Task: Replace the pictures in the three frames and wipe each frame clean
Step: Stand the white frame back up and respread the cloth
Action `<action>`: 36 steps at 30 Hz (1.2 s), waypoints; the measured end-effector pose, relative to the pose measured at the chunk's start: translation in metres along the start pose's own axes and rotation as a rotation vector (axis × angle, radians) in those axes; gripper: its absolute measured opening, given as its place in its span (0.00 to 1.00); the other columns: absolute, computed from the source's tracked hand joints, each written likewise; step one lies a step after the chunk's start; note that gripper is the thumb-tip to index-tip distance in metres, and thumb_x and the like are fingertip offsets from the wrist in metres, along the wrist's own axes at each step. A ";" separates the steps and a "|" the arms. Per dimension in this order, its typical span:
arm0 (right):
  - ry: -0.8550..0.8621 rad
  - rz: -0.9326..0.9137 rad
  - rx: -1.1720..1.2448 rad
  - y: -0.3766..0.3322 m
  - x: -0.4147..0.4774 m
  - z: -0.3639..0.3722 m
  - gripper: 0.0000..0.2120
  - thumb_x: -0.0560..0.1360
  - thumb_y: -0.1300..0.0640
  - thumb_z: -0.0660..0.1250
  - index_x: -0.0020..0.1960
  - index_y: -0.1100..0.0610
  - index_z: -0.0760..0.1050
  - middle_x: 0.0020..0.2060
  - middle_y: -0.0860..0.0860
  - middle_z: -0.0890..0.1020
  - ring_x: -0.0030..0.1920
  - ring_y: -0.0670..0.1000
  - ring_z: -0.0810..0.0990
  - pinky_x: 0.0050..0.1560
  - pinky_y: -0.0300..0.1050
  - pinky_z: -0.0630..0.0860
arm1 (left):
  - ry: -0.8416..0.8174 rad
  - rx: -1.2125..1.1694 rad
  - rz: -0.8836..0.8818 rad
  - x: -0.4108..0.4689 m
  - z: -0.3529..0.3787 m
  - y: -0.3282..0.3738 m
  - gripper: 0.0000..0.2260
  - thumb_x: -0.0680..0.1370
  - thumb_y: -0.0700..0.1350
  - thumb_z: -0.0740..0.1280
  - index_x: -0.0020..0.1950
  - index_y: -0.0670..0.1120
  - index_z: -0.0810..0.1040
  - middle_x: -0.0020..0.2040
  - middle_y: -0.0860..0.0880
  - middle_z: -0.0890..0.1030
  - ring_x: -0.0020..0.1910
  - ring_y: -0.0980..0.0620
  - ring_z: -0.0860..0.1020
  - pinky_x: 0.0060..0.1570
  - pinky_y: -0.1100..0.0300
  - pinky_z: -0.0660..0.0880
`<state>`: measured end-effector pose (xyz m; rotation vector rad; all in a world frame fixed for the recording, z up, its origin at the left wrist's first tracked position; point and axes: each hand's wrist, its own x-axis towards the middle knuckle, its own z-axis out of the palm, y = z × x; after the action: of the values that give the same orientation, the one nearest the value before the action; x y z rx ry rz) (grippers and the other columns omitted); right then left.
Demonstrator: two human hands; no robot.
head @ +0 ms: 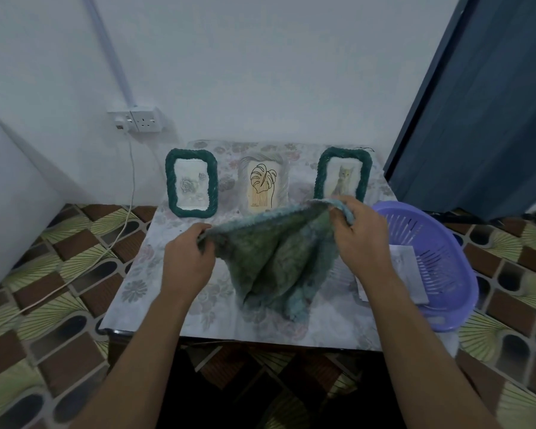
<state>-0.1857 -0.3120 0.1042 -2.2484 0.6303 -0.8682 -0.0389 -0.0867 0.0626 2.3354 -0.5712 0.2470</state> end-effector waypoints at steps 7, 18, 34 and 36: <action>0.058 0.130 -0.198 0.025 0.008 0.011 0.11 0.83 0.50 0.61 0.44 0.55 0.72 0.39 0.51 0.72 0.33 0.47 0.67 0.30 0.41 0.57 | 0.087 -0.149 -0.171 0.014 0.014 0.002 0.08 0.81 0.46 0.64 0.49 0.47 0.83 0.44 0.46 0.83 0.39 0.52 0.78 0.42 0.58 0.72; 0.097 0.306 0.509 0.015 0.067 0.034 0.10 0.84 0.57 0.59 0.55 0.46 0.78 0.46 0.45 0.79 0.45 0.45 0.77 0.52 0.40 0.75 | 0.016 -1.004 -0.428 0.093 0.027 0.039 0.07 0.83 0.39 0.61 0.49 0.45 0.78 0.51 0.42 0.82 0.47 0.49 0.84 0.54 0.55 0.80; 0.090 0.236 0.218 0.050 0.024 0.050 0.16 0.76 0.54 0.61 0.31 0.55 0.61 0.26 0.48 0.63 0.31 0.50 0.61 0.35 0.47 0.58 | -0.052 -0.422 -0.217 0.046 0.023 -0.008 0.09 0.79 0.44 0.65 0.45 0.51 0.84 0.40 0.52 0.83 0.38 0.53 0.78 0.39 0.60 0.73; 0.036 0.232 0.086 0.059 0.007 0.058 0.17 0.72 0.52 0.59 0.30 0.51 0.56 0.25 0.48 0.59 0.34 0.52 0.62 0.39 0.48 0.58 | -0.137 -0.194 -0.200 0.029 0.033 -0.031 0.10 0.77 0.50 0.64 0.46 0.51 0.85 0.41 0.51 0.83 0.40 0.50 0.79 0.45 0.56 0.75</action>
<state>-0.1514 -0.3345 0.0320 -2.0382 0.8362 -0.8052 0.0016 -0.0982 0.0293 2.2113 -0.4028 -0.0591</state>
